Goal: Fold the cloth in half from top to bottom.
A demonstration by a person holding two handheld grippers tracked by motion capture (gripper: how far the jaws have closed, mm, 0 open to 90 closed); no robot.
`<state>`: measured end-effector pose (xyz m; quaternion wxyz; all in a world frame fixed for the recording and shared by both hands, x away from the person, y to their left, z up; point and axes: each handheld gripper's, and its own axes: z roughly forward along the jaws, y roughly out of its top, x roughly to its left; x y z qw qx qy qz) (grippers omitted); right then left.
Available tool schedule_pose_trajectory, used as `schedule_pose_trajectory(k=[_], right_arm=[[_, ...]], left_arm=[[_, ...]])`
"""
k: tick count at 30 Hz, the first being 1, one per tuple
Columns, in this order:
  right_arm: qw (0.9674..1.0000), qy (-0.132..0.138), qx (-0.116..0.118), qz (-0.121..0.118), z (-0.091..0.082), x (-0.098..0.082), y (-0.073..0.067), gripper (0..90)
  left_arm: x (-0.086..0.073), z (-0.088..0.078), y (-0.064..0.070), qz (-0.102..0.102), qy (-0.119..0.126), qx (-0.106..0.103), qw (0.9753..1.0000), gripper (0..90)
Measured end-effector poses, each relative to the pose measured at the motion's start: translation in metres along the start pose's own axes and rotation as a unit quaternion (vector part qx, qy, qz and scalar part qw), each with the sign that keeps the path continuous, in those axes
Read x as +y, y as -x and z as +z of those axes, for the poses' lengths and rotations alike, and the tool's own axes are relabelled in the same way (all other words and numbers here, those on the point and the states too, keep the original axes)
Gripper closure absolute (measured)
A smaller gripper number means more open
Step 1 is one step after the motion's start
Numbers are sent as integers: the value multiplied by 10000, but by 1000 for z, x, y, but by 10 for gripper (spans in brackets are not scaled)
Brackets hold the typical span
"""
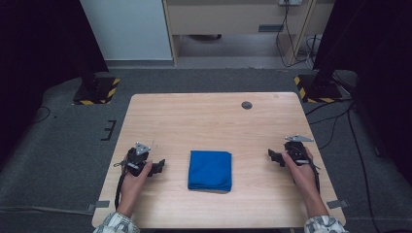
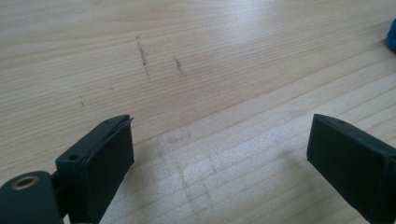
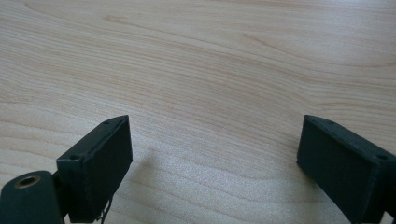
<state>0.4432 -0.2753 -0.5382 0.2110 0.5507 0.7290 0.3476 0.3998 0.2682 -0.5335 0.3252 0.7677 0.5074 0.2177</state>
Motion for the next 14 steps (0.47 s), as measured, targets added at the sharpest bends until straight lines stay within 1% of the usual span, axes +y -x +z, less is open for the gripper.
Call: schedule_pose_trajectory(k=[1,5,6,7,9,11,14], right_arm=[[10000,-3,-7,-4,0,0,0,102],[9996,-104,-158,-194,2,0,-5,99],[9992,-138,-227,-301,2,0,-7,91],[9990,-152,-163,-381,3,0,-9,91],[9989,-152,-95,-442,2,0,-11,91],[9987,-168,-60,-476,2,-1,-12,91],[9988,-185,-51,-461,2,0,-12,90]], left_arm=[[-1,2,-1,7,-74,-9,10000,63],[-1,3,-1,-5,-89,11,10000,45],[-1,3,-1,-1,-96,19,10000,43],[-1,3,-1,5,-102,20,9999,39],[-1,4,-1,29,-123,0,9999,25],[-1,4,-1,37,-133,-12,9999,16],[-1,4,-1,47,-141,-22,9999,8]])
